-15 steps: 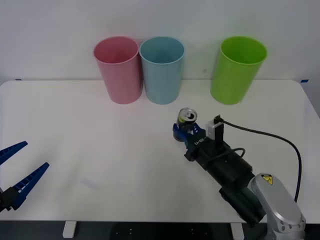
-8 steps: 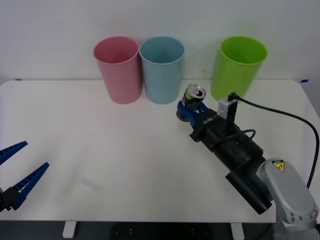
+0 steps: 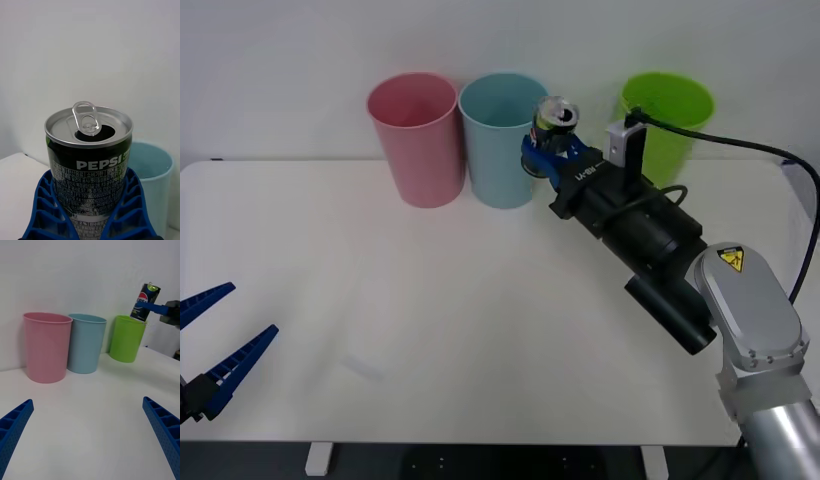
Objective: Grasp the object on the table and drop it into the matching bin: aluminum can to the light blue bin, PET bottle to the pink bin.
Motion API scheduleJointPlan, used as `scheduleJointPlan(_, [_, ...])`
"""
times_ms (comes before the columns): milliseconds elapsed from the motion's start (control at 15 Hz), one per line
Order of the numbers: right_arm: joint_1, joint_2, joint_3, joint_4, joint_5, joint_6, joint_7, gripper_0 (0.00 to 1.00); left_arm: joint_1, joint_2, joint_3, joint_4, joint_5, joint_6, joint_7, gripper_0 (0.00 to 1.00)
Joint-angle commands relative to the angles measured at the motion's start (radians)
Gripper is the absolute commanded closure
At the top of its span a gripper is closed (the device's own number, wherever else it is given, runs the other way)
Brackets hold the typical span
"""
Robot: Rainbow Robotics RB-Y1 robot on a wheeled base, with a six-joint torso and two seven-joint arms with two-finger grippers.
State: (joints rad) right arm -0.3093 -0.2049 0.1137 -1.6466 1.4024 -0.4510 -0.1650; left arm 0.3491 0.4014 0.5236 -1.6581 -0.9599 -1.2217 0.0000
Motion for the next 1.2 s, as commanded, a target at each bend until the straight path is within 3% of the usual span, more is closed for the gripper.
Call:
scheduleJointPlan(67, [-0.108, 0.001, -0.019, 0.108, 0.010, -0.002, 0.004, 1.00, 0.000, 0.000, 0.000, 0.000, 0.000, 0.000, 0.000, 0.00])
scheduleJointPlan(733, [-0.459, 0.087, -0.161, 0.522, 0.083, -0.002, 0.051, 1.00, 0.000, 0.000, 0.000, 0.000, 0.000, 0.000, 0.000, 0.00])
scheduleJointPlan(1200, [-0.692, 0.167, -0.322, 0.852, 0.155, 0.002, 0.177, 1.00, 0.000, 0.000, 0.000, 0.000, 0.000, 0.000, 0.000, 0.00])
